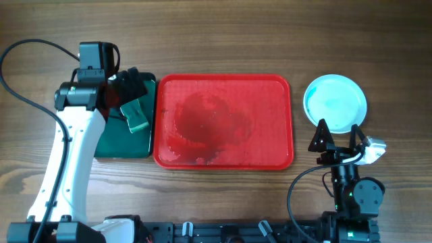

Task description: Clean dirty plates on tray and stack at the side

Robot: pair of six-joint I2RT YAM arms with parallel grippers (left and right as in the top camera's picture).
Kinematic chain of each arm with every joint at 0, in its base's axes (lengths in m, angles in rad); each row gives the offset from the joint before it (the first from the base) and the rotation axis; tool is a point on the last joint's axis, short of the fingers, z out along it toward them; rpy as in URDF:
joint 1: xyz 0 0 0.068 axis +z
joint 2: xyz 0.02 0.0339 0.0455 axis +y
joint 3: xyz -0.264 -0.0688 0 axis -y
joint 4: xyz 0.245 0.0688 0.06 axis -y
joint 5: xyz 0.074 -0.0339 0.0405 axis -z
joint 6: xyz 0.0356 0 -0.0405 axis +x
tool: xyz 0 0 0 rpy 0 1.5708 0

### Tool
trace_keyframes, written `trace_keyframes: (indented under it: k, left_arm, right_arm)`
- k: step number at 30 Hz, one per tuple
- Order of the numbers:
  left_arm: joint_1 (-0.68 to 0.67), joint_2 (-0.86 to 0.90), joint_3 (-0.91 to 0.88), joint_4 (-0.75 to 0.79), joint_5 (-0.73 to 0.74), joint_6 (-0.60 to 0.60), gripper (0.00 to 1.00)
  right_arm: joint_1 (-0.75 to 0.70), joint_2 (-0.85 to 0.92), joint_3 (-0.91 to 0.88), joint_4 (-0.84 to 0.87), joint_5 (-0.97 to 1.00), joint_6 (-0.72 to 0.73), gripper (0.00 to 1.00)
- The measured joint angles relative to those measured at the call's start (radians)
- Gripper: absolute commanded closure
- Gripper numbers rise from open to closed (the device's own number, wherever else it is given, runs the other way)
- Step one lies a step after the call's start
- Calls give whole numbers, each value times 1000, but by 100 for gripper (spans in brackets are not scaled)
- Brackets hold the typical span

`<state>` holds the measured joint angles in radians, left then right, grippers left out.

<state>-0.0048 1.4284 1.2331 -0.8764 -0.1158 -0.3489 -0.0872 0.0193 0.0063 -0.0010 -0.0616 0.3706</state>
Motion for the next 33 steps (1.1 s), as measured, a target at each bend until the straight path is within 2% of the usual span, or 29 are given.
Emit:
trace_keyframes:
  k: [4, 8, 14, 20, 27, 33]
  left_arm:
    - [0, -105, -15, 2, 0, 0, 0]
    - [0, -322, -102, 142, 0, 0, 0]
    - [0, -796, -465, 447, 0, -1, 0]
    - [0, -1142, -819, 660, 3, 0, 0]
    - [5, -1324, -1078, 829, 55, 26, 0]
    - [28, -1397, -1176, 881, 118, 106, 0]
  right_arm:
    - [0, 0, 0, 0, 0, 0, 0]
    - [0, 0, 0, 0, 0, 0, 0]
    - [0, 1, 0, 2, 3, 0, 0]
    - [0, 1, 0, 2, 3, 0, 0]
    - [0, 1, 0, 1, 3, 0, 0]
    - [0, 1, 0, 2, 3, 0, 0]
